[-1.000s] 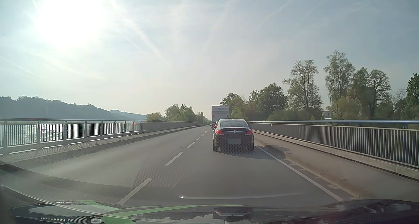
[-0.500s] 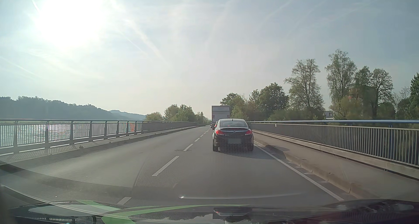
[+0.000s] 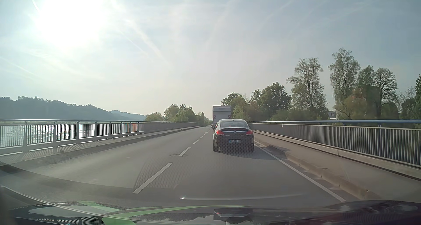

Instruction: Follow the waypoints while adhering to traffic rules and regulations

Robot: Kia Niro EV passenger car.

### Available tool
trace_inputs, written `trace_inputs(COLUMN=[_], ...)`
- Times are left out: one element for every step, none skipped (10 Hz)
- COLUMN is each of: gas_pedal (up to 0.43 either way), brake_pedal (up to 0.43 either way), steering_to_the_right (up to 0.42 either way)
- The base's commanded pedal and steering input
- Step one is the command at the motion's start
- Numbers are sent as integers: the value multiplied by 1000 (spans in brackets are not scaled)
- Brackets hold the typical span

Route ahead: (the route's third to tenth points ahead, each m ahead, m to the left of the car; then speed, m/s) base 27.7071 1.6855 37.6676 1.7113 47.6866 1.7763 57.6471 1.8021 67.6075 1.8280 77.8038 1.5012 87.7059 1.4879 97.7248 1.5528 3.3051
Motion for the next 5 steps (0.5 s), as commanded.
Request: trace_inputs(gas_pedal=[8,8,20,20,20], brake_pedal=[0,0,0,0,0], steering_to_the_right=[3,3,3,3,4])
